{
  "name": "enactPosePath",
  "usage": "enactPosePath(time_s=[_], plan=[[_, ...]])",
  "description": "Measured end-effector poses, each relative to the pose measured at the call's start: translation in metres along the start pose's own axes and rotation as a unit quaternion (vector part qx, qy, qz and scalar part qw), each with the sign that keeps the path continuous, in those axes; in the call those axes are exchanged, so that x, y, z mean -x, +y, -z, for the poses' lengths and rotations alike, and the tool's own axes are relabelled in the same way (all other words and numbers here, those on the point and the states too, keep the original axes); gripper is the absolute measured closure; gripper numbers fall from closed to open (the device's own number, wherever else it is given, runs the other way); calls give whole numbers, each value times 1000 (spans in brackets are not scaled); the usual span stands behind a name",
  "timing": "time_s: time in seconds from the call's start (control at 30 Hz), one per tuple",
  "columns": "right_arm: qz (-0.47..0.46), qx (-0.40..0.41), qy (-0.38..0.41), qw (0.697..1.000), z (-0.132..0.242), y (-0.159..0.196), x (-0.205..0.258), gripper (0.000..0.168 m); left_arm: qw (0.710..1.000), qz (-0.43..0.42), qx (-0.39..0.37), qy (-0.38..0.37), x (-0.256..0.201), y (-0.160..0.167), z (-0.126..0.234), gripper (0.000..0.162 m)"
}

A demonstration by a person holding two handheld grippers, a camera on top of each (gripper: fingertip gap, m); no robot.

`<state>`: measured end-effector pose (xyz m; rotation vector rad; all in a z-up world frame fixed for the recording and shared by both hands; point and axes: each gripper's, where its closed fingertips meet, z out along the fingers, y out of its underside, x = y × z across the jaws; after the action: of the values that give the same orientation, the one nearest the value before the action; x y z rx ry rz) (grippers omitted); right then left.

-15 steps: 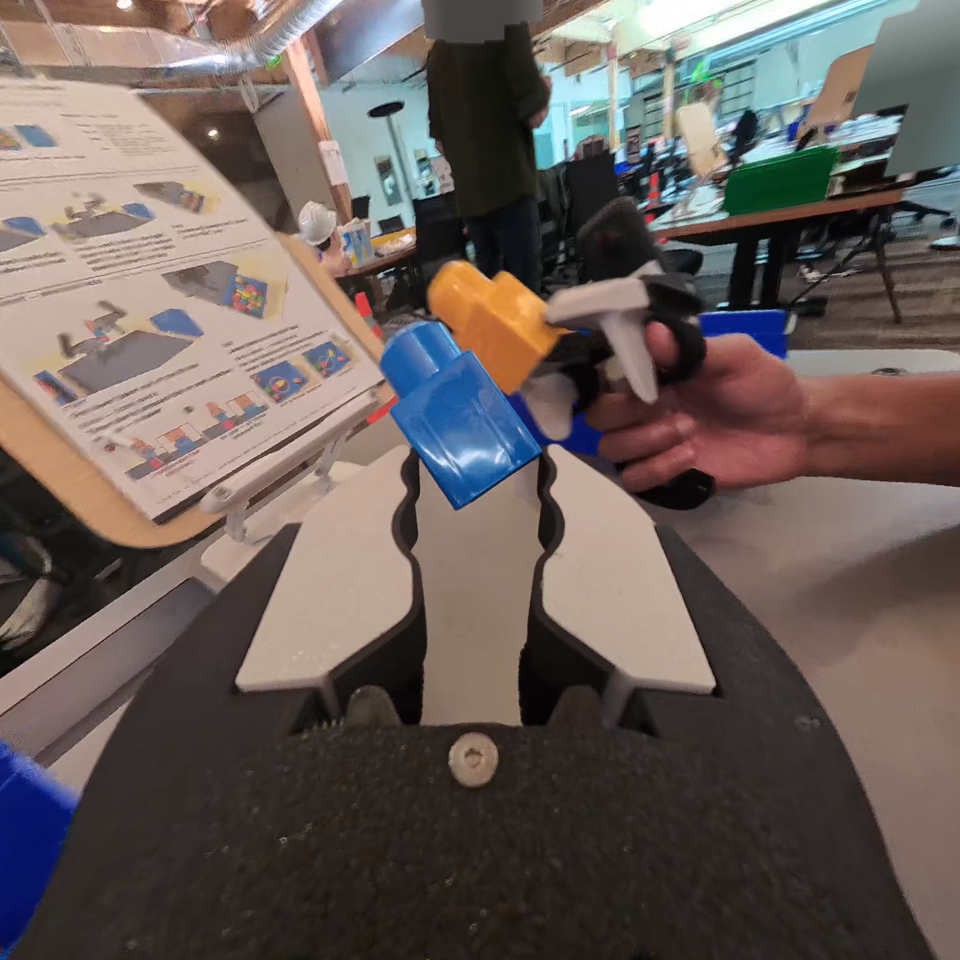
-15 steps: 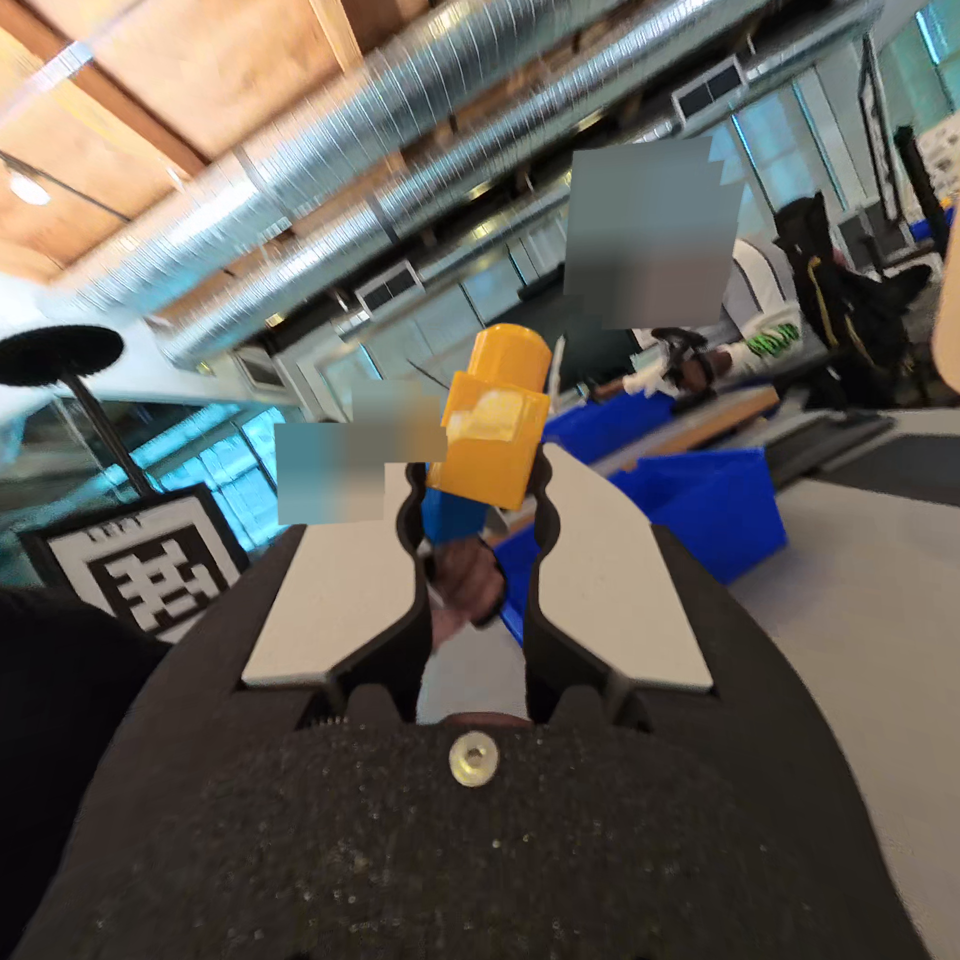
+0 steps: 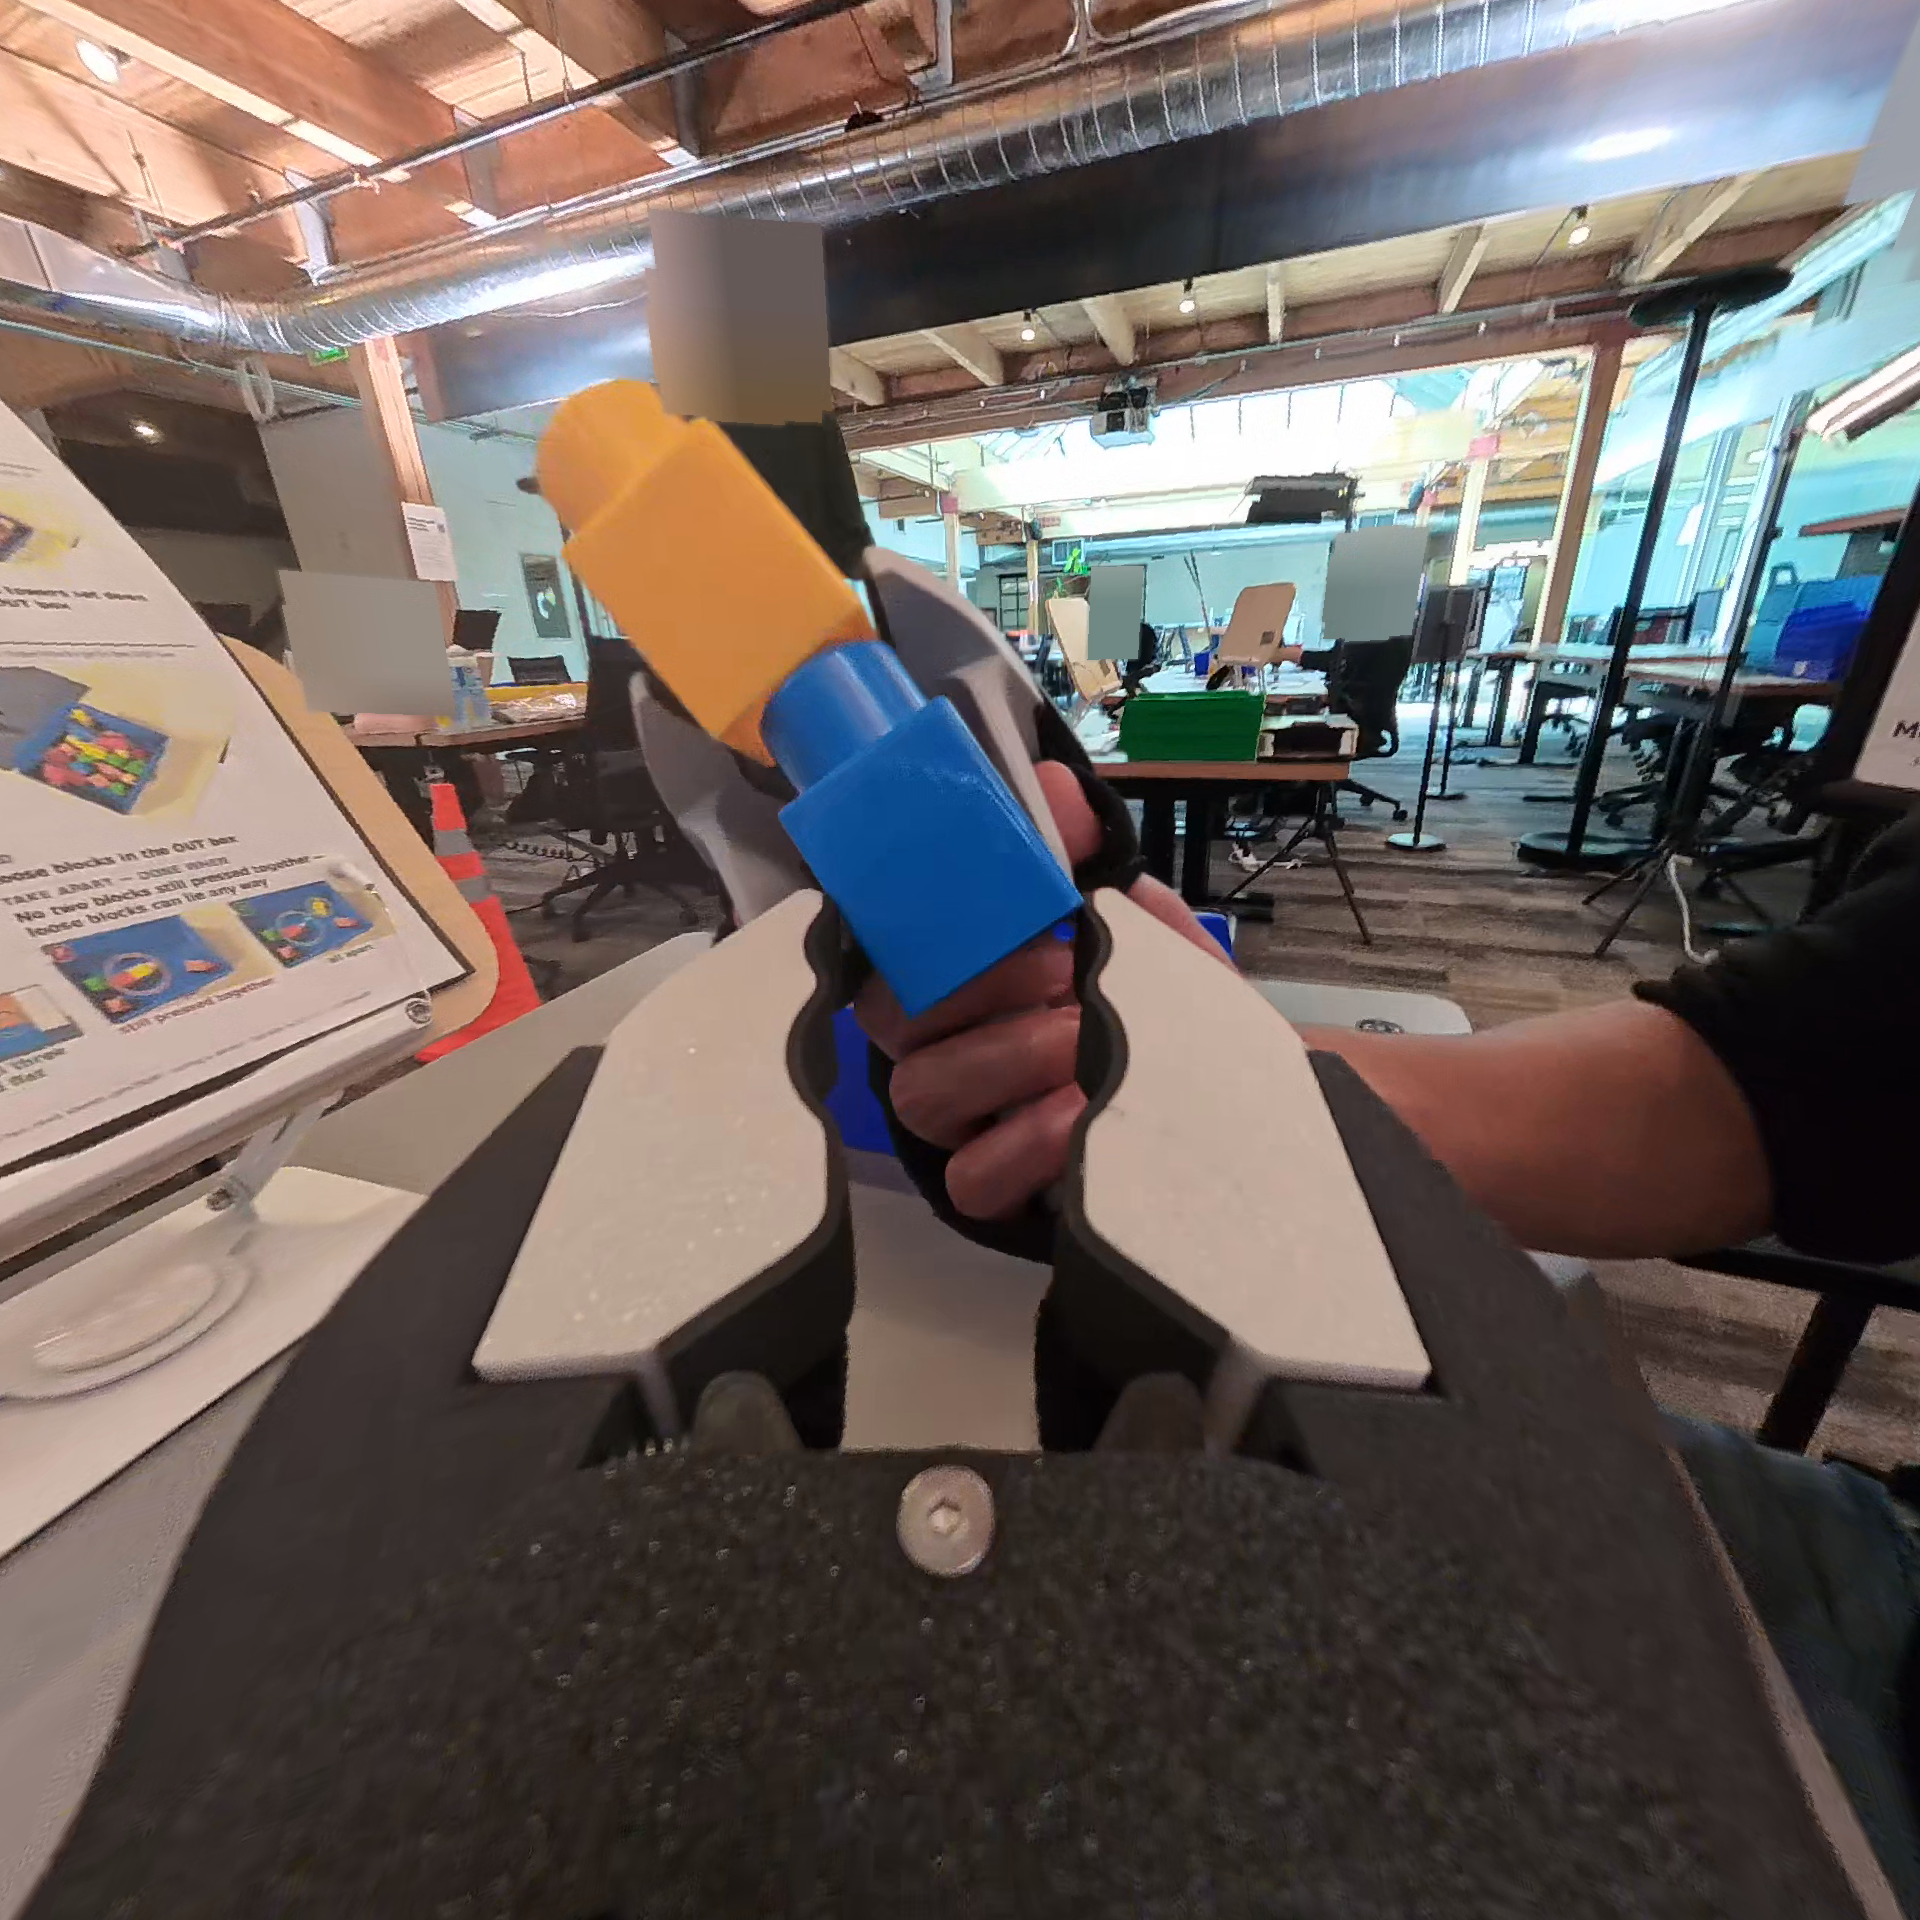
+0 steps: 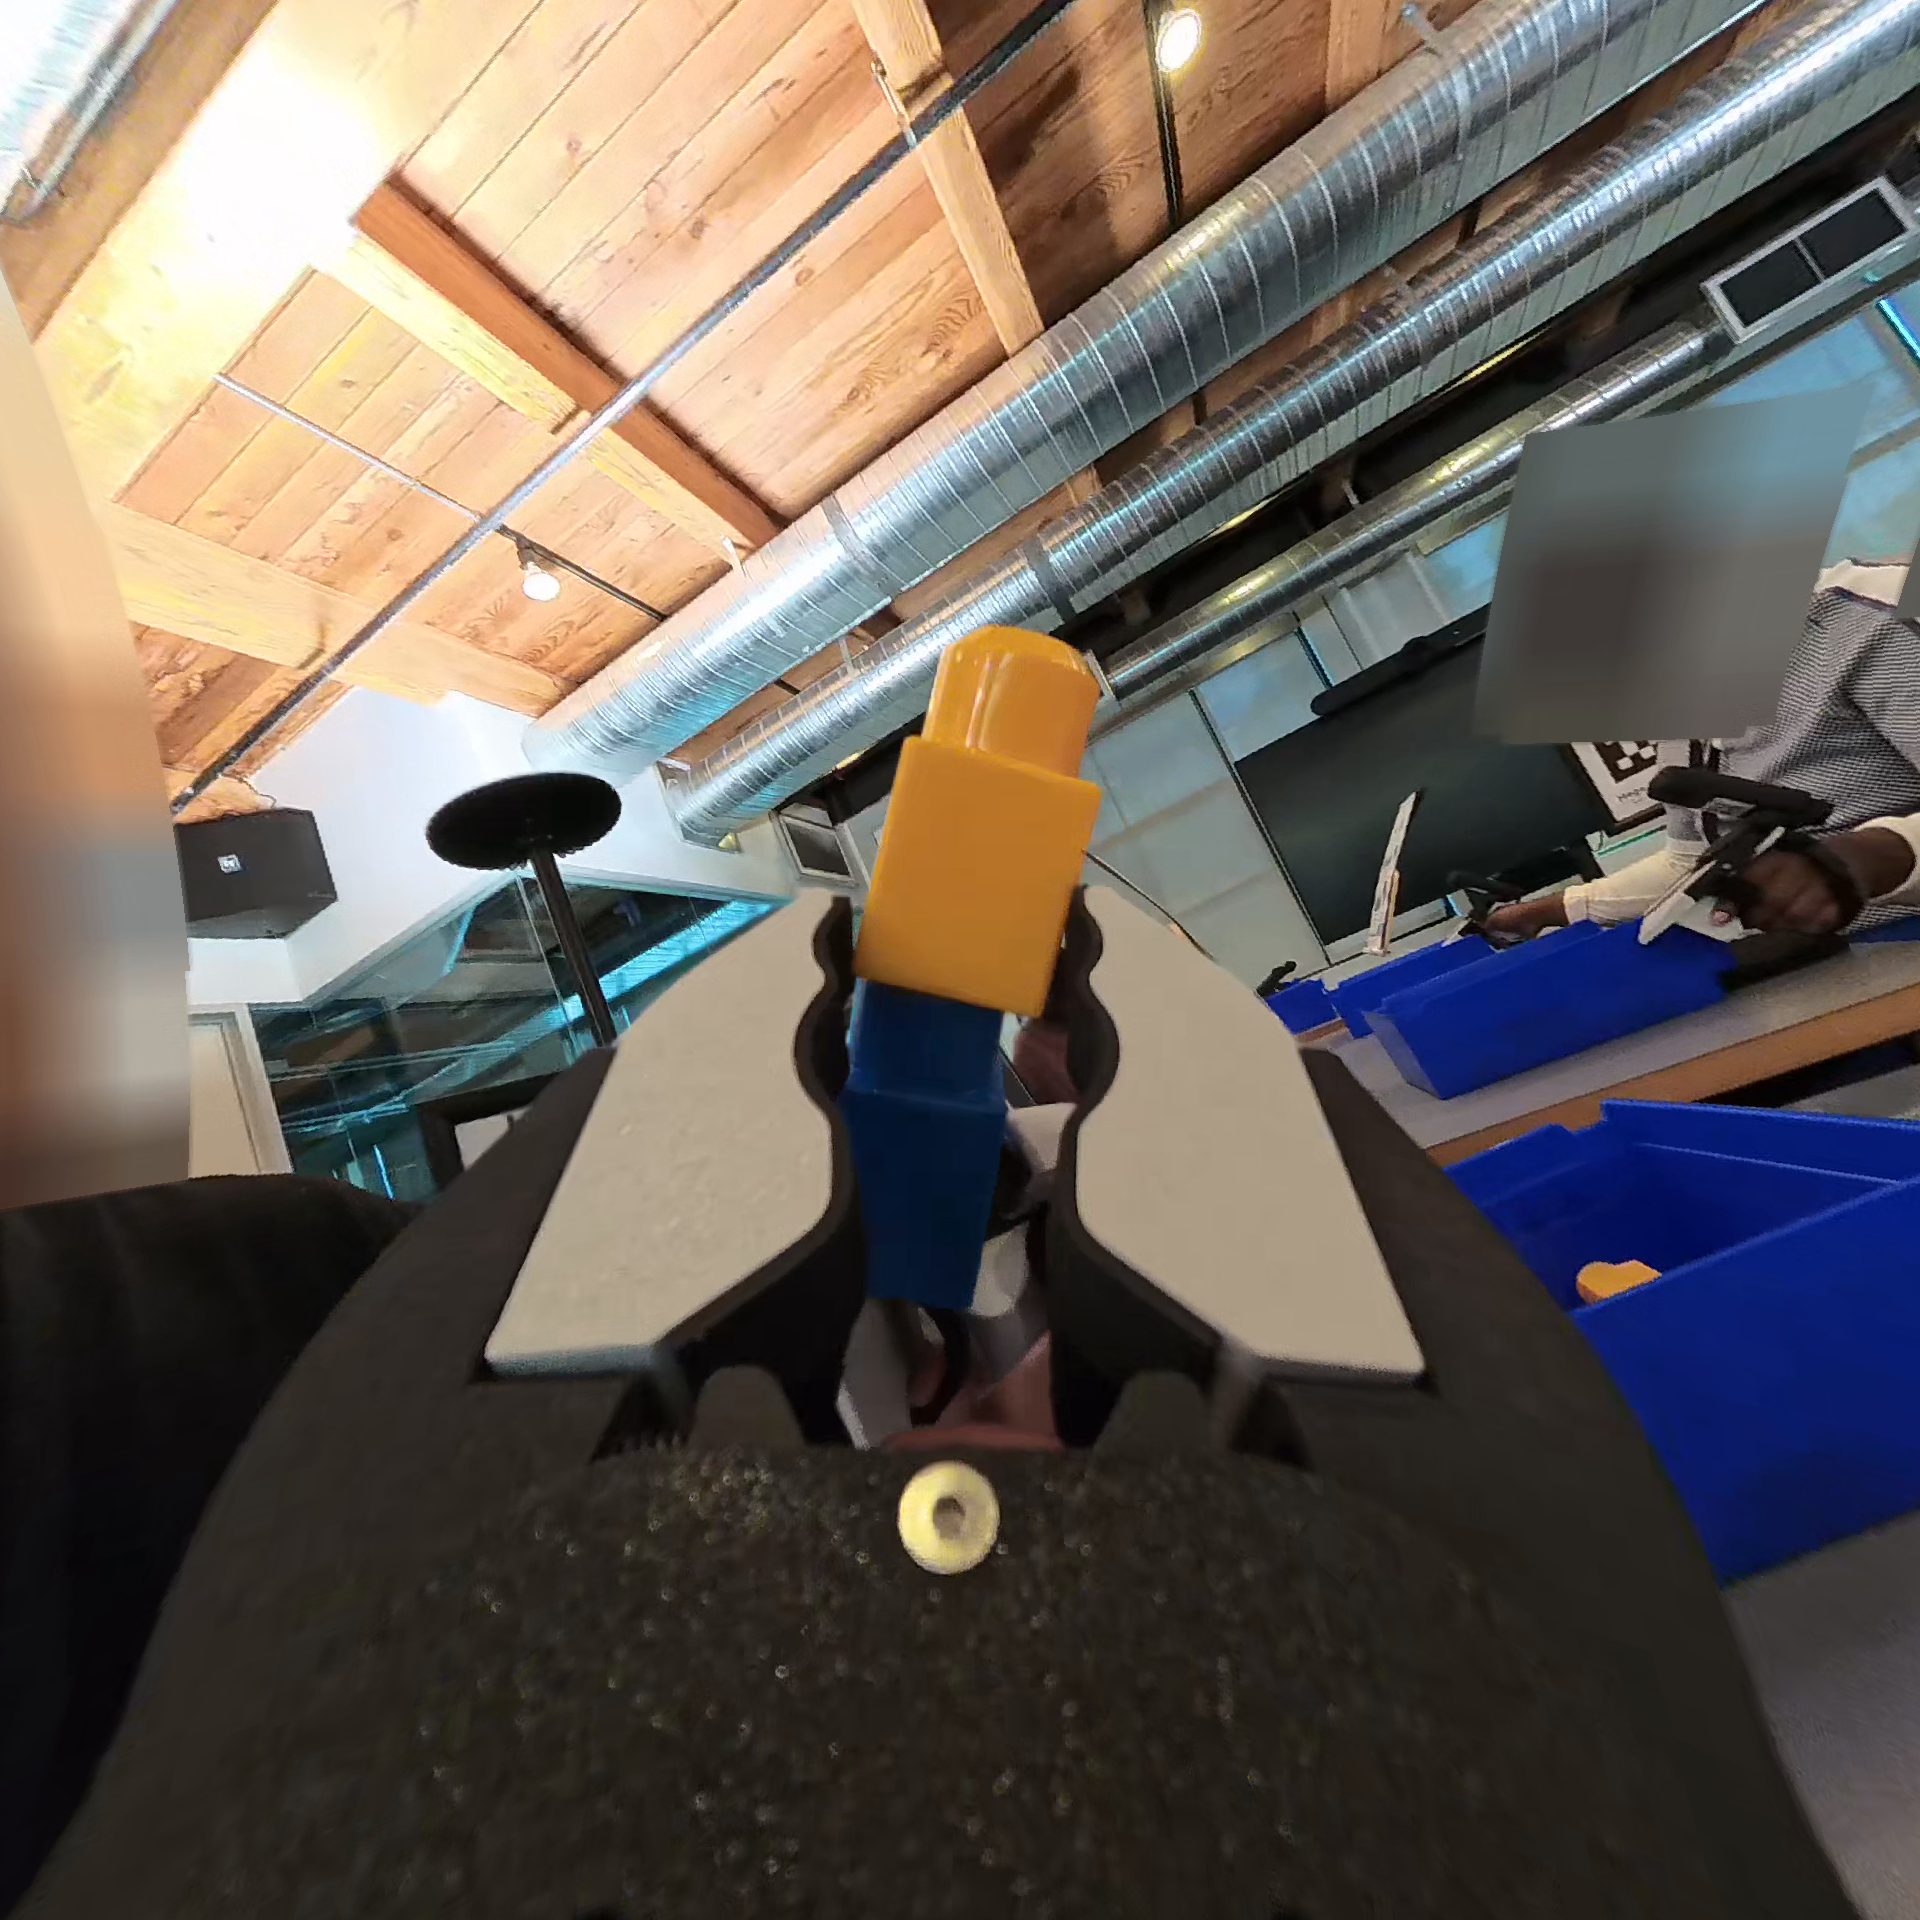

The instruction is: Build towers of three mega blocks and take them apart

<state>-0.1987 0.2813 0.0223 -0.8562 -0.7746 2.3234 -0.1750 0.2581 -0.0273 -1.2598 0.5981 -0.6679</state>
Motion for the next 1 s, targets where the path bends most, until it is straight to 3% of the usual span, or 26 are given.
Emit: enactPosePath(time_s=[0.2, 0.47, 0.7, 1.0], plan=[[19, 40, 12, 999, 6, 7, 2, 130, 999, 44, -28, 15, 0, -1, -6, 120], [-1, 58, 7, 998, 12, 13, 5, 131, 1000, 6, -25, -8, -2, 0, -10, 120], [-26, 120, 5, 992, 18, 26, 7, 132, 999, -21, 24, 23, -5, 7, -2, 120], [-36, 126, 32, 991, 27, 34, -4, 132, 998, -20, 58, 17, -1, 21, 0, 120]])
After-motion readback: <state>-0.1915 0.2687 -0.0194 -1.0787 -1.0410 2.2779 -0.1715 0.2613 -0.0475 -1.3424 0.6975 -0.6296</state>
